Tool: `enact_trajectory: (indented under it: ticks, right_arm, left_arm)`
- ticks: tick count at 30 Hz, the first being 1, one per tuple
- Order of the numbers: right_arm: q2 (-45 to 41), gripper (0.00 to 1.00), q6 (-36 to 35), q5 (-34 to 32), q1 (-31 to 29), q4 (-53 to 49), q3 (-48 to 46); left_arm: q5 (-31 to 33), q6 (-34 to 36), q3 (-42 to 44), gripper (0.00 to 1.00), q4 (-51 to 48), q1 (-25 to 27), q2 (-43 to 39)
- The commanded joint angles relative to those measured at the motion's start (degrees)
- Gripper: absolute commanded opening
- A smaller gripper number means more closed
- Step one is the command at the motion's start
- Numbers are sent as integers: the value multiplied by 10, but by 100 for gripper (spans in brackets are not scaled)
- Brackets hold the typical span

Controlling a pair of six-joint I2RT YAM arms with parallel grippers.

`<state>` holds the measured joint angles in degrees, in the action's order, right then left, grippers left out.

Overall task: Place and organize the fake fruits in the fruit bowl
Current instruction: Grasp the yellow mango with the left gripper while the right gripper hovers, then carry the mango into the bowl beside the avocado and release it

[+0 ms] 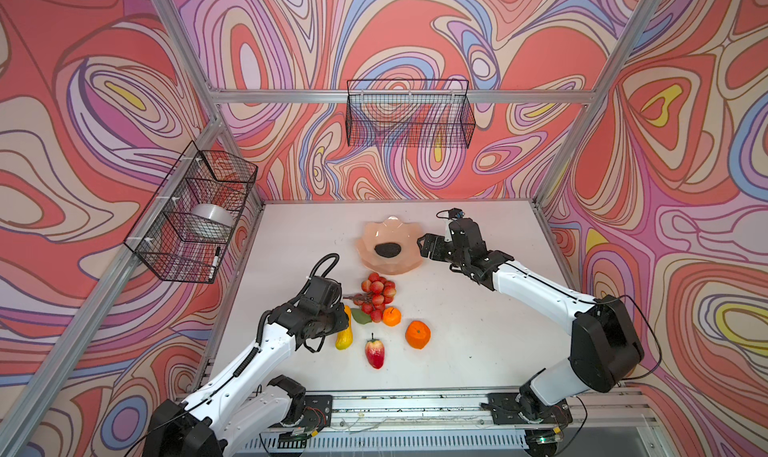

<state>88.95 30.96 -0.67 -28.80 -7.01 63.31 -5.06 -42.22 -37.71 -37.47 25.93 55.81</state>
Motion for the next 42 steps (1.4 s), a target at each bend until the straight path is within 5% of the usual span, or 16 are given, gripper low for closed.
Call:
enact_trajectory:
  ticks: [1, 4, 17, 21, 27, 36, 42]
  right_arm:
    - [8, 94, 1, 5, 4, 10, 6]
    - [2, 94, 2, 5, 5, 7, 0]
    - [-23, 94, 1, -6, 7, -7, -10]
    - [-23, 94, 0, -3, 6, -11, -7]
    - [-26, 94, 1, -6, 6, -17, -6]
    - [-21, 94, 4, -3, 6, -19, -9]
    - [-7, 94, 10, 6, 8, -10, -9]
  left_arm:
    - [-11, -4, 22, 46, -29, 4, 21]
    - [-24, -27, 50, 47, 7, 4, 34]
    - [-44, -37, 65, 80, 114, 3, 100]
    - [-44, -32, 50, 82, 128, 4, 131]
    - [-49, -35, 38, 70, 153, 4, 163]
    - [16, -44, 19, 5, 35, 3, 75]
    - [69, -9, -49, 10, -98, 3, -70]
